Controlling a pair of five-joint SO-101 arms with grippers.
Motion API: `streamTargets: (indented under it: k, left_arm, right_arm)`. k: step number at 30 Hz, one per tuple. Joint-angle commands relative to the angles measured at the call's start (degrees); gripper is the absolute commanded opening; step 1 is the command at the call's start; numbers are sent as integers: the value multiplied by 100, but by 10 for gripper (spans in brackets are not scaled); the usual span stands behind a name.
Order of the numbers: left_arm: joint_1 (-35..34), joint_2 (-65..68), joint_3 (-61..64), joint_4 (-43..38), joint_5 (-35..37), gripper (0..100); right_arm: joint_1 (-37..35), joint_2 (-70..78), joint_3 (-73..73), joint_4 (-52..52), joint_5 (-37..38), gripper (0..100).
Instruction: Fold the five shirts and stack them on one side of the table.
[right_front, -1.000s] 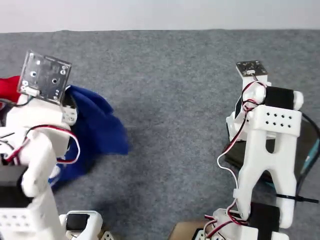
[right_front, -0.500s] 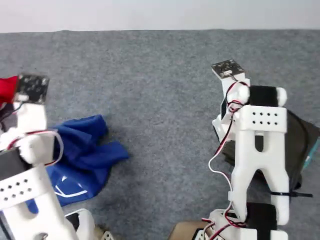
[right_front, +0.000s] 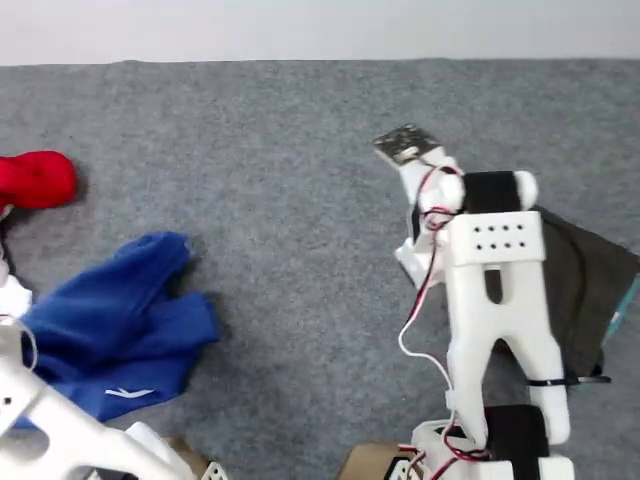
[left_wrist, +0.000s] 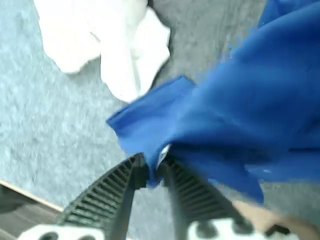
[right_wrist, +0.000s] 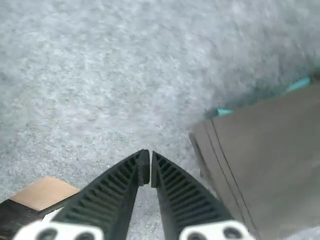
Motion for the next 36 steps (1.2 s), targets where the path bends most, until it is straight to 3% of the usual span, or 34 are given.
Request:
streamTargets:
  k: [1,8,17,20,25,32,36]
  left_arm:
    - [-114,-88,-40,343,-53,176]
    - [237,-88,-602,554,-35,225]
    - [2453,-26,-426,747,624,223]
    - [2778,-26,154,730,677,222]
    - [2435,-35,1270,571,-18,222]
    - [1204,-35,1499,431,-1855,225]
    - [413,-26,1965,-237,-2769,226]
  right_arm:
    - [-286,-242,-70,-242,53,16]
    - [-549,-242,-62,-549,62,16]
    - [-92,-242,-44,-488,62,16]
    - [163,-242,-44,-374,62,16]
    - [523,-242,-35,-242,70,16]
    - [629,-242,-35,-119,413,16]
    - [611,-242,-35,-163,413,16]
